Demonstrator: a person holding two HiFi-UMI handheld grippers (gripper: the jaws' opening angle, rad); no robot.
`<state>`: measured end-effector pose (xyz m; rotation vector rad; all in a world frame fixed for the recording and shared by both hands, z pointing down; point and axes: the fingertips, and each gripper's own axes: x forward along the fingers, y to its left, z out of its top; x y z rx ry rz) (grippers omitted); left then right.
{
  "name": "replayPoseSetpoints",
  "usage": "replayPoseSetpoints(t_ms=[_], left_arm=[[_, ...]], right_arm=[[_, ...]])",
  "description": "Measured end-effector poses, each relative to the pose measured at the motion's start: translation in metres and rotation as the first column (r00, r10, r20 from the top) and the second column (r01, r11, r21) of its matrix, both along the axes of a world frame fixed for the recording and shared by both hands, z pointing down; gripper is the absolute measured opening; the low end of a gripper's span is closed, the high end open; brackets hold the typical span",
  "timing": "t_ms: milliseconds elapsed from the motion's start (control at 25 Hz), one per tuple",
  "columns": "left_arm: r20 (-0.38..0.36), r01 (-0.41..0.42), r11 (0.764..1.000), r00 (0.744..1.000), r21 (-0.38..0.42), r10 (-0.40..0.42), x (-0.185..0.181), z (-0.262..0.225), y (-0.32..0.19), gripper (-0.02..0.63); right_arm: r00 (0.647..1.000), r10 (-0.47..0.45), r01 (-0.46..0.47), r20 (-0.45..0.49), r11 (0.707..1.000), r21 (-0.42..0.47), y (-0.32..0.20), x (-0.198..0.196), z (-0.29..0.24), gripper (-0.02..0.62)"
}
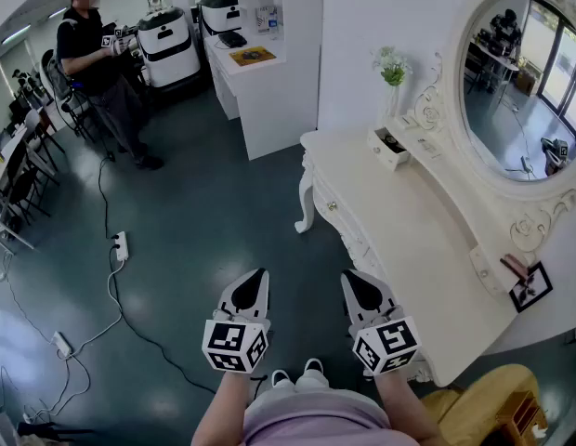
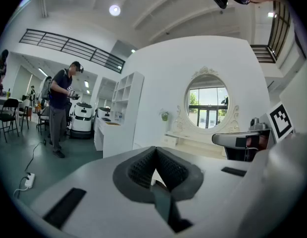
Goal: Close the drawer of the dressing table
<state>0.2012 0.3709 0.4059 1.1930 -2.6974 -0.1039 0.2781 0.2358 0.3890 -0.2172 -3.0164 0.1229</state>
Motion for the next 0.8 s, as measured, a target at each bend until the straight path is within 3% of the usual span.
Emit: replayPoseSetpoints(t_ms=[640,720,800], left_arm=[[-0.014,-0.001,1.0,1.0,-0.002,0.0,-0.009,0.009,-0.023,0.003],[-0.017,-0.005,1.0,1.0,-0.004,0.005,-0.009,0.011,-0.026,0.008],[-0.019,-0.01,1.0,1.0,-0.007,0.01,-0.008,0.013,-0.029,0.067]], right_arm=[[0.998,0.052,-0.052,-0.033,0.998,-0.021,-0.035,-0.013,0.014,0.004],[0.998,0.057,-0.058,-0.038,0.998,-0.025,-0.039,-0.014,0.016,0.033],[0.997,0.064,-0.066,-0.05,0.997,-0.033,-0.044,-0.014,0.019,0.085]])
